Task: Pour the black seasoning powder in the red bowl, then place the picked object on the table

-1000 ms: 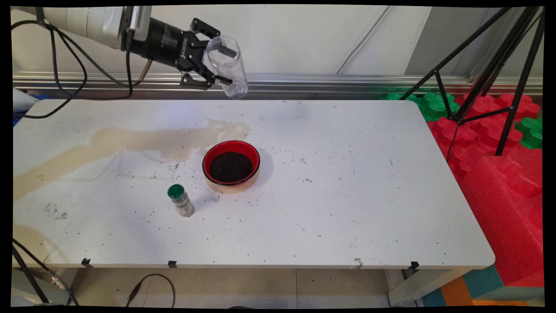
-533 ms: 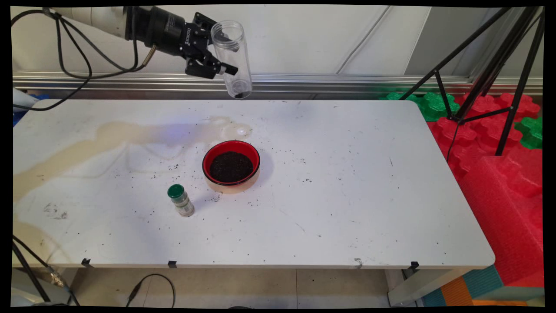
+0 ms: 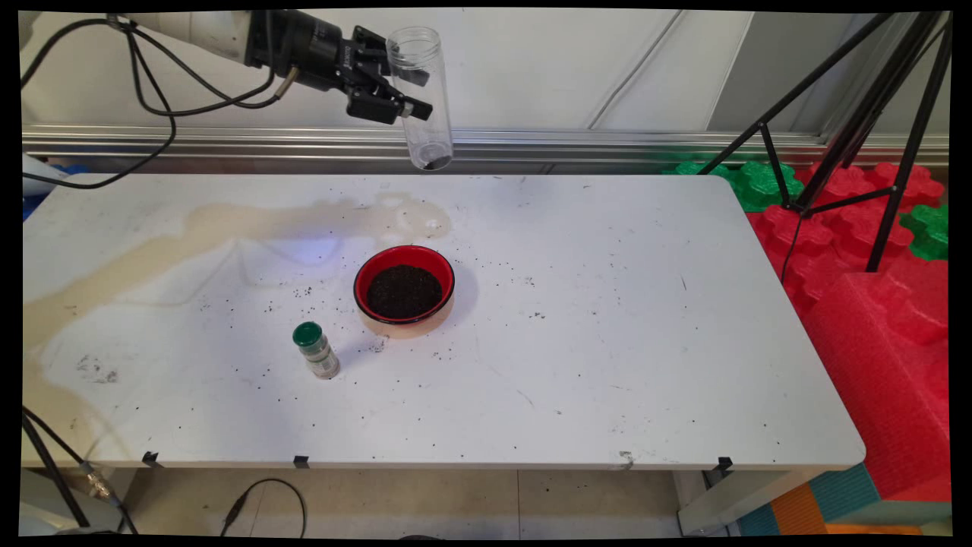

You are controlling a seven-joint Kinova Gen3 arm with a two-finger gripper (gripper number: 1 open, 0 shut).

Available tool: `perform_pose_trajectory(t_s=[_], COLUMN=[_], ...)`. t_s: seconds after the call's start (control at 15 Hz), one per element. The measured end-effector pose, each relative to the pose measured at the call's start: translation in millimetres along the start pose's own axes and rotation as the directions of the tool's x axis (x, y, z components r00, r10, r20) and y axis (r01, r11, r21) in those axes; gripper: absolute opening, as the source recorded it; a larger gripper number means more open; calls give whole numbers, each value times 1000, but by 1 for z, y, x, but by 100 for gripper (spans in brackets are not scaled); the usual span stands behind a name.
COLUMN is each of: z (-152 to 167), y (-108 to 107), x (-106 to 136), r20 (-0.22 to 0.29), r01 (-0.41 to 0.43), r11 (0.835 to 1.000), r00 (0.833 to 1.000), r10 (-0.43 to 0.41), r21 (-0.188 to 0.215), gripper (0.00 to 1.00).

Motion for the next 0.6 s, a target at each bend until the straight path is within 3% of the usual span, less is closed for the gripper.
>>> perform_pose_trajectory(t_s=[0.6], z=[43], y=[-17], x=[-37], r20=[26], r01=[162], r11=[987], r00=[986], r10=[-162], r21=[6], gripper=[0])
